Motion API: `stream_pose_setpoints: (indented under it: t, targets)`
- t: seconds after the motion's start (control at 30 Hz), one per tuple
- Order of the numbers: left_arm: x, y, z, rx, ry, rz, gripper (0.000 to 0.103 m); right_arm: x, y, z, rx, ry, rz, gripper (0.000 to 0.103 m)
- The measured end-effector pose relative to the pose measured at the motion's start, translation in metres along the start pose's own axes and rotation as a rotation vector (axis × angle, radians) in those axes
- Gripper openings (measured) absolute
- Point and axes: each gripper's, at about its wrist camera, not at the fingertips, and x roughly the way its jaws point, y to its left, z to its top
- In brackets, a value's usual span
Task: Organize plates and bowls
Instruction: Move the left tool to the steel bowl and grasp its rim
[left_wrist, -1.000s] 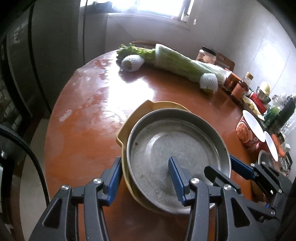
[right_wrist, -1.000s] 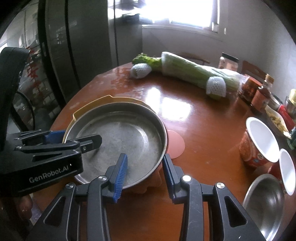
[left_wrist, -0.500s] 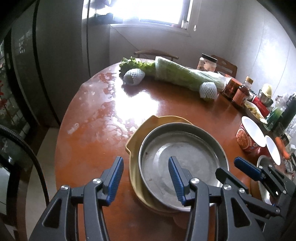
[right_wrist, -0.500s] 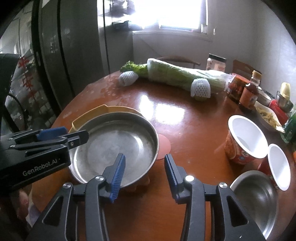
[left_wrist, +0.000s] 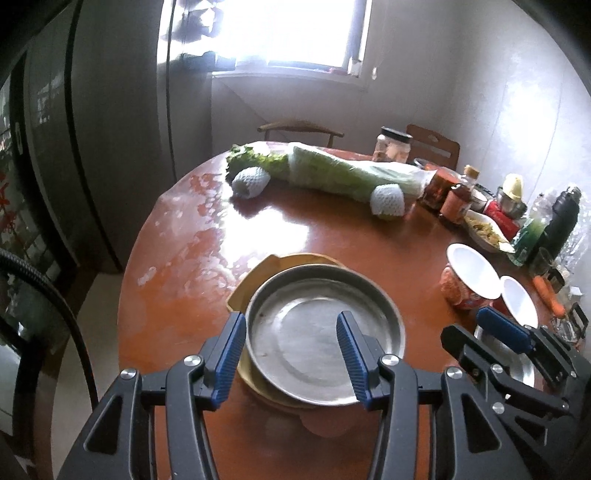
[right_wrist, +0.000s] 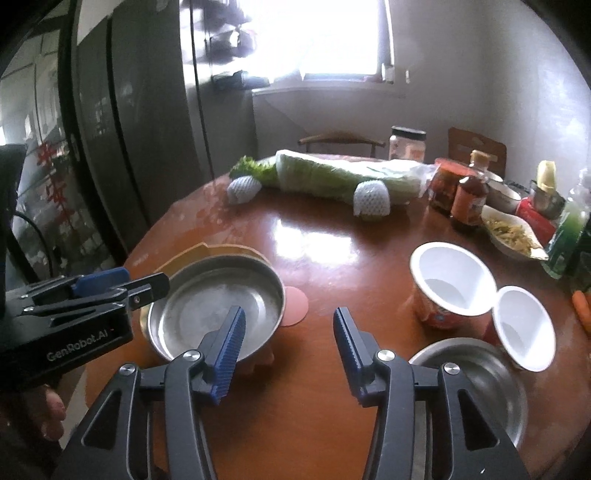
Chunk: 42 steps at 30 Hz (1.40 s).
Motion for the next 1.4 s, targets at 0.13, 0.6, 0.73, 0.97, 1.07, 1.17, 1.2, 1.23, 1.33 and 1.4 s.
stream_pose_setpoints:
  t: [0.13, 0.6, 0.73, 0.97, 1.07, 1.17, 1.2, 1.23, 1.33, 1.4]
  targets:
    - [-0.014, -0.015, 0.001, 0.020, -0.022, -0.018, 0.053, -0.027, -0.010, 0.000, 0.011, -0.043, -0.015, 0.054]
    - [-0.034, -0.090, -0.004, 0.114, -0.035, -0.110, 0.055, -0.094, -0.073, -0.019, 0.084, -0.114, -0.139, 0.058]
    - [-0.032, -0.107, -0.010, 0.133, -0.020, -0.120, 0.055, -0.104, -0.096, -0.029, 0.114, -0.110, -0.178, 0.058]
    - [-0.019, -0.136, -0.020, 0.176, 0.019, -0.146, 0.055, -0.109, -0.125, -0.046, 0.158, -0.092, -0.210, 0.059]
    - [-0.008, -0.149, -0.026, 0.195, 0.046, -0.159, 0.055, -0.104, -0.138, -0.053, 0.183, -0.071, -0.216, 0.059]
    - [0.004, -0.160, -0.033, 0.213, 0.075, -0.163, 0.055, -0.097, -0.149, -0.062, 0.203, -0.044, -0.222, 0.059]
    - [0.009, -0.164, -0.035, 0.218, 0.085, -0.165, 0.055, -0.093, -0.153, -0.065, 0.210, -0.032, -0.223, 0.059]
    - [0.012, -0.165, -0.036, 0.220, 0.091, -0.165, 0.055, -0.091, -0.155, -0.067, 0.215, -0.023, -0.220, 0.059]
    - [0.026, -0.172, -0.043, 0.231, 0.117, -0.159, 0.055, -0.082, -0.162, -0.075, 0.228, 0.001, -0.211, 0.059]
    - [0.032, -0.175, -0.045, 0.240, 0.123, -0.157, 0.055, -0.074, -0.165, -0.080, 0.230, 0.021, -0.205, 0.059]
